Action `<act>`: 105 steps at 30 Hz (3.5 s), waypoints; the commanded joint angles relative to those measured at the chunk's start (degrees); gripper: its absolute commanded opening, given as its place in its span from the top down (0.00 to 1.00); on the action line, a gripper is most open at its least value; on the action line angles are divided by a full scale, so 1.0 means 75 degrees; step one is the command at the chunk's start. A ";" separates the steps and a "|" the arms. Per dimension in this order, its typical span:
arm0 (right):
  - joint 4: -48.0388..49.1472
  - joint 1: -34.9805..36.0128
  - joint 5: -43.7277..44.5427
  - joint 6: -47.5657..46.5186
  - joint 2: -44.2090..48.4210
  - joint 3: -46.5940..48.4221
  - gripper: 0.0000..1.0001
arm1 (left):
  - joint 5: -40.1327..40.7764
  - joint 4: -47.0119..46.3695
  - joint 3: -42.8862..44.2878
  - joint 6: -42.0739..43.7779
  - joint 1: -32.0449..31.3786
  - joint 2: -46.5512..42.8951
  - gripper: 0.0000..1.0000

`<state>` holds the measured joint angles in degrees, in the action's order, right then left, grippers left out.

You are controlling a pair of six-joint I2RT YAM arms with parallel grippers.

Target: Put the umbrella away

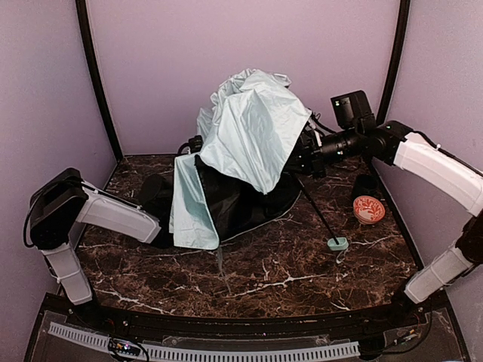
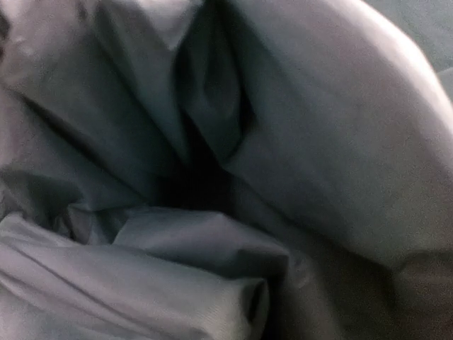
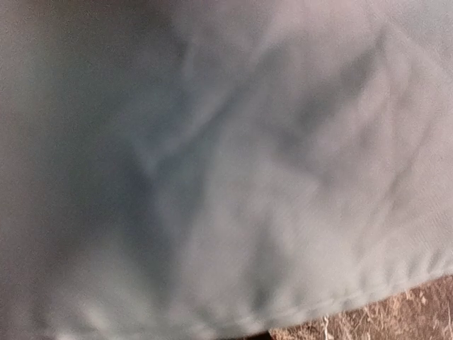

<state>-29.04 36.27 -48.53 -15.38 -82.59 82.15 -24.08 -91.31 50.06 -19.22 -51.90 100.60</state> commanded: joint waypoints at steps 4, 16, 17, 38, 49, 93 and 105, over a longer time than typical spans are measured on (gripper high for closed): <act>0.0007 0.0089 0.0553 -0.0397 0.0128 0.0193 1.00 | 0.0891 0.1567 0.0085 0.0539 -0.0193 -0.0247 0.77; -0.0673 -0.0940 0.1689 -0.1661 0.0772 -0.0208 1.00 | 0.3385 0.5025 -0.1913 0.2460 0.0087 -0.1552 0.15; -0.0728 -0.1001 0.1710 -0.1783 0.0824 -0.0217 1.00 | 0.3503 0.5130 -0.2053 0.2531 0.0088 -0.1616 0.14; -0.2546 -0.1262 0.2431 -0.3102 0.0863 0.0224 1.00 | 0.4322 0.7439 -0.3338 0.3484 0.0229 -0.4602 0.09; -0.0851 -0.0583 0.3130 -0.1855 -0.0632 -0.0447 1.00 | 0.2433 0.8057 -0.3002 0.3284 -0.0222 -0.3749 0.18; -0.1466 -0.1051 0.1446 -0.2767 0.0730 0.2047 1.00 | 0.1825 0.2280 -0.3165 0.3283 -0.0498 -0.0542 0.29; -0.2893 -0.0987 0.0082 -0.3452 0.0822 0.2382 1.00 | 0.3494 0.1821 -0.3224 0.5187 -0.0272 -0.0022 1.00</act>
<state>-47.99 28.36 -40.80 -38.52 -78.30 97.23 -4.82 -75.88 24.49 10.61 -55.27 98.04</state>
